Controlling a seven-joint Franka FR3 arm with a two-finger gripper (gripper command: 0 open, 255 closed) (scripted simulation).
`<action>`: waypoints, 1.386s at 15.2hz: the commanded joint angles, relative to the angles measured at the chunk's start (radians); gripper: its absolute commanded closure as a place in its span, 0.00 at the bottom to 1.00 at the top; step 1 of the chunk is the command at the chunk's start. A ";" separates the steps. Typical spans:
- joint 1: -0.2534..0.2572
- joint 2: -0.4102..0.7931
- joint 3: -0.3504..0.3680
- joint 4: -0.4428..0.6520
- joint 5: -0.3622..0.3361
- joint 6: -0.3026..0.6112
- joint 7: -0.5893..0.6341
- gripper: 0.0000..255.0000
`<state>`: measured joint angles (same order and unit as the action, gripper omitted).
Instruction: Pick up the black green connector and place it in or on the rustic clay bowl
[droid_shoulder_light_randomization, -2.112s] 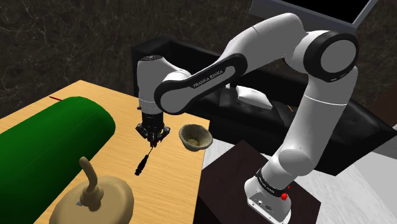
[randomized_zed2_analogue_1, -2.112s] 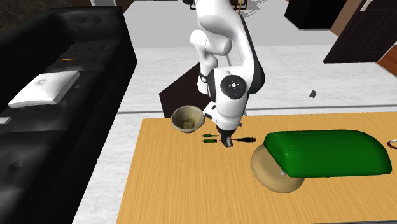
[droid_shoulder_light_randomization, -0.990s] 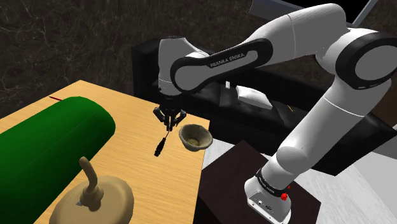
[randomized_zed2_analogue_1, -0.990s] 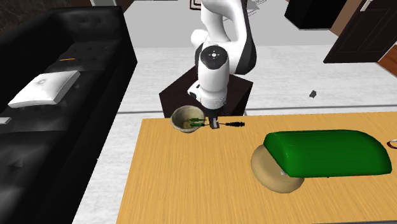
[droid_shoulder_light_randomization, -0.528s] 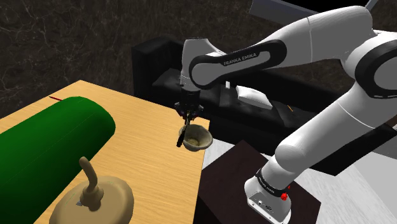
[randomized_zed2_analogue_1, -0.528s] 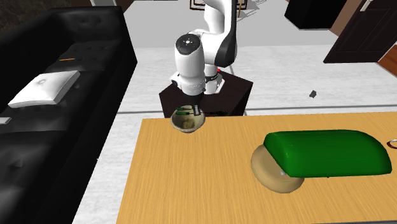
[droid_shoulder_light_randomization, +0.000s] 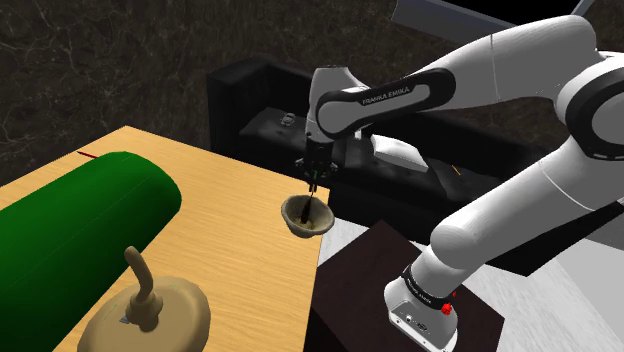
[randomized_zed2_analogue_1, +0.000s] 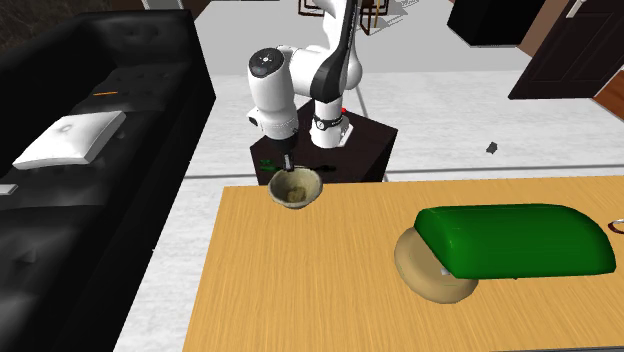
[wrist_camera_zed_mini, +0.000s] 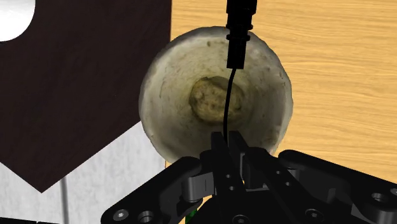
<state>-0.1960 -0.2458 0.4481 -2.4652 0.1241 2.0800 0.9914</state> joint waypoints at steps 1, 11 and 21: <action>-0.003 0.018 0.002 -0.014 -0.006 0.031 0.001 1.00; -0.013 0.134 0.022 -0.070 -0.049 0.196 0.039 1.00; -0.013 0.134 0.022 -0.070 -0.050 0.195 0.039 0.00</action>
<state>-0.2088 -0.1122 0.4701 -2.5352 0.0746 2.2754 1.0301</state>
